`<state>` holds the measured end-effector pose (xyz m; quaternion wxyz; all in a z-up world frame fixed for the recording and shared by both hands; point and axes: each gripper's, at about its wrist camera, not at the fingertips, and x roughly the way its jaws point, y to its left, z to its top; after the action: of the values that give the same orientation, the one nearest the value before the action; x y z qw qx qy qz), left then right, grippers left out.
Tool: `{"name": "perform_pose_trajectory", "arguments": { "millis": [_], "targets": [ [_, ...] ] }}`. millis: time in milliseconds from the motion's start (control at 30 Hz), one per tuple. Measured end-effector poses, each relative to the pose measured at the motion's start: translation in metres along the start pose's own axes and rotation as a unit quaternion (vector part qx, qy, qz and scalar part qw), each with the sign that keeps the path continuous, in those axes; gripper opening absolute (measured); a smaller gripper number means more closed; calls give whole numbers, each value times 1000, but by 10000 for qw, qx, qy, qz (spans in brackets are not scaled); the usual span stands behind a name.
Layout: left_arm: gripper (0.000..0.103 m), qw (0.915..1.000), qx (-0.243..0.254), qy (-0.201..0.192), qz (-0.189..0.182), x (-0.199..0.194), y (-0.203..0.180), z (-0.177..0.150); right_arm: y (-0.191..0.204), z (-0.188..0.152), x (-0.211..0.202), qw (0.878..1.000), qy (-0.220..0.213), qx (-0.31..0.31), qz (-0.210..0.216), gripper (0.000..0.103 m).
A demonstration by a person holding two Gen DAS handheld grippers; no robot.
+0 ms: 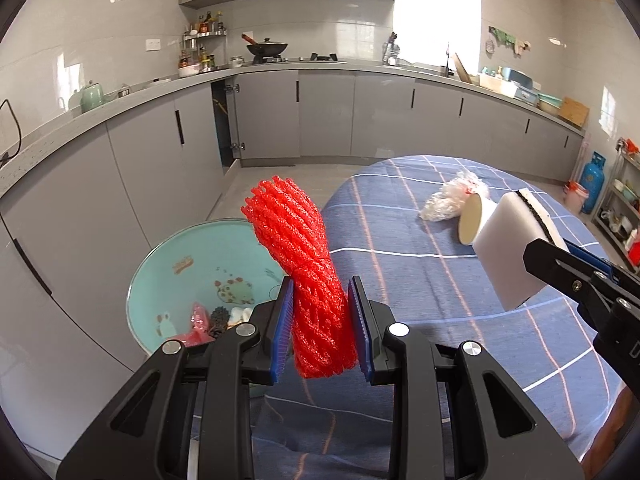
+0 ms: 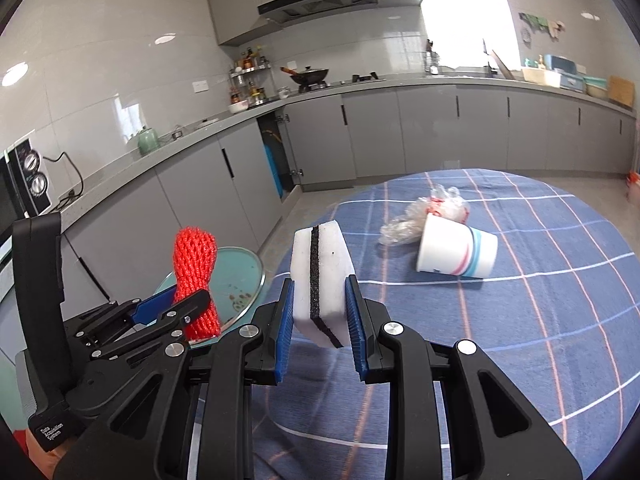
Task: Collect trash
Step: 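Carry the red net over the teal bucket with the left tool while the right tool carries the sponge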
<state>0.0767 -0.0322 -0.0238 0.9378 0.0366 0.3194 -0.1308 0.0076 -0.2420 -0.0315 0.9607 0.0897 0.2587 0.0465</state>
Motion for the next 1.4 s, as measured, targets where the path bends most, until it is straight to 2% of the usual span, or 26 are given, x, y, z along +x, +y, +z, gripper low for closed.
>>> {"name": "perform_pose_trajectory", "arguments": {
  "millis": [533, 833, 1200, 1400],
  "targets": [
    [28, 9979, -547, -53, 353, 0, 60, 4, 67, 11, 30, 9974, 135, -571, 429, 26],
    [28, 9955, -791, -40, 517, 5, 86, 10, 87, 15, 45, 9956, 263, -656, 608, 26],
    [28, 9945, -582, -260, 831, 0, 101, 34, 106, 26, 55, 9947, 271, -637, 760, 26],
    [28, 9943, -624, -239, 829, 5, 112, 33, 113, 28, 64, 9948, 302, -601, 763, 26]
  ]
}}
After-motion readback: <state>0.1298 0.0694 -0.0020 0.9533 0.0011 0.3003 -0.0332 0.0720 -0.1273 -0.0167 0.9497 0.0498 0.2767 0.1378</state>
